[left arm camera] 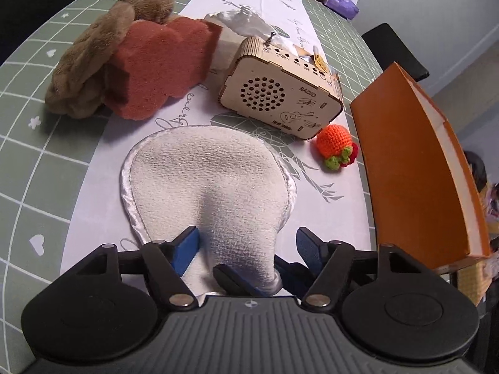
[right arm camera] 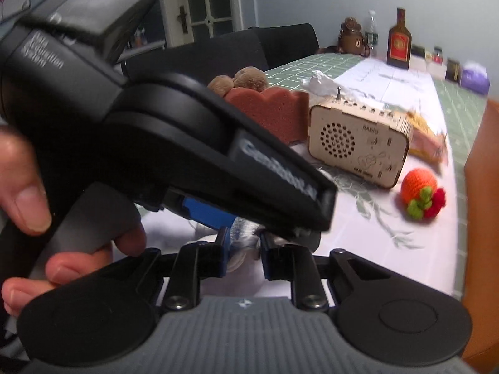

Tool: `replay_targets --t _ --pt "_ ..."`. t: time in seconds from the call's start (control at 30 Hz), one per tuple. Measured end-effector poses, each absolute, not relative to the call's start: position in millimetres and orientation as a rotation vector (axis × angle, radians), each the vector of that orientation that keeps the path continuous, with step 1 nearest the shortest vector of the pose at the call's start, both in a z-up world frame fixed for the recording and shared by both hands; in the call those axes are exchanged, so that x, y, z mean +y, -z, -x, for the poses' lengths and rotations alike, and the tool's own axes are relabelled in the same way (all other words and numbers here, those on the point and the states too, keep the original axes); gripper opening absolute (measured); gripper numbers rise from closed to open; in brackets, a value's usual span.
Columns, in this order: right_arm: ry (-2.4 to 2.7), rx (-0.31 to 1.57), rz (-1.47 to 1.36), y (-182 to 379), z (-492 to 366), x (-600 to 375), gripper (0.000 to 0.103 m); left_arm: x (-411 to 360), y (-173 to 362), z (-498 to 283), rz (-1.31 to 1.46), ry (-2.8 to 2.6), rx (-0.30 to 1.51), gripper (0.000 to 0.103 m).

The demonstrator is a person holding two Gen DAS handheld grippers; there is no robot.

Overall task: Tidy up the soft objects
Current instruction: 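Grasp the white bath mitt edge with the left gripper, then grasp the crocheted orange fruit with the right gripper while the left gripper holds the mitt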

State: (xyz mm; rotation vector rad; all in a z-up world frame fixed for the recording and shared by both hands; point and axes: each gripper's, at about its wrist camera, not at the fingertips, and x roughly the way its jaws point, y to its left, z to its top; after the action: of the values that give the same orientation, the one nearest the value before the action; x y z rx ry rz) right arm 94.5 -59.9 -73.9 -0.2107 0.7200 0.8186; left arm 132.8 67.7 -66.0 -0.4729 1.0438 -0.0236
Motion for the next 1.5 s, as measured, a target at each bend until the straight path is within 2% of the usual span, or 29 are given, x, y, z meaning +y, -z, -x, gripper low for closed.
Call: replay_targets --t 0.07,0.27,0.37,0.5,0.57,0.77,0.9,1.0,1.03,1.07,1.27,1.5 --pt "-0.816 0.744 0.192 75.8 -97.7 -62.6 0.019 69.3 66.4 -130.9 0.454 0.013 1.04 0.056" --pt "-0.812 0.776 0.161 75.0 -99.9 -68.4 0.019 80.6 69.8 -126.2 0.475 0.026 1.018 0.03" --pt "-0.812 0.771 0.171 73.0 -98.9 -67.4 0.019 78.7 69.9 -124.7 0.449 0.024 1.005 0.024" --pt "-0.799 0.785 0.172 71.3 -98.9 -69.6 0.021 80.2 70.7 -122.8 0.44 0.037 0.99 0.021" --pt "-0.796 0.787 0.181 69.1 -97.7 -74.4 0.03 81.7 71.1 -121.8 0.44 0.044 0.984 0.02" --pt "-0.759 0.761 0.236 62.0 -101.4 -87.2 0.04 84.3 71.3 -124.9 0.459 0.056 0.969 0.019" --pt "-0.624 0.686 0.32 62.0 -104.6 -94.0 0.04 87.3 67.6 -128.6 0.446 0.034 0.946 0.018" --pt "-0.508 0.634 0.308 64.3 -116.6 -97.7 0.049 87.1 67.7 -134.2 0.45 0.043 0.948 0.018" --pt "-0.473 0.616 0.307 66.7 -120.9 -97.1 0.059 85.9 67.6 -136.0 0.449 0.045 0.947 0.018" --pt "-0.439 0.597 0.312 69.0 -124.4 -97.2 0.061 84.6 67.6 -137.4 0.447 0.047 0.947 0.018" --pt "-0.363 0.548 0.393 78.0 -148.0 -89.3 0.061 83.3 70.3 -145.8 0.439 0.042 0.955 0.018" --pt "-0.31 0.587 0.383 87.1 -180.0 -84.2 0.061 79.9 71.1 -149.9 0.422 0.036 0.952 0.019"
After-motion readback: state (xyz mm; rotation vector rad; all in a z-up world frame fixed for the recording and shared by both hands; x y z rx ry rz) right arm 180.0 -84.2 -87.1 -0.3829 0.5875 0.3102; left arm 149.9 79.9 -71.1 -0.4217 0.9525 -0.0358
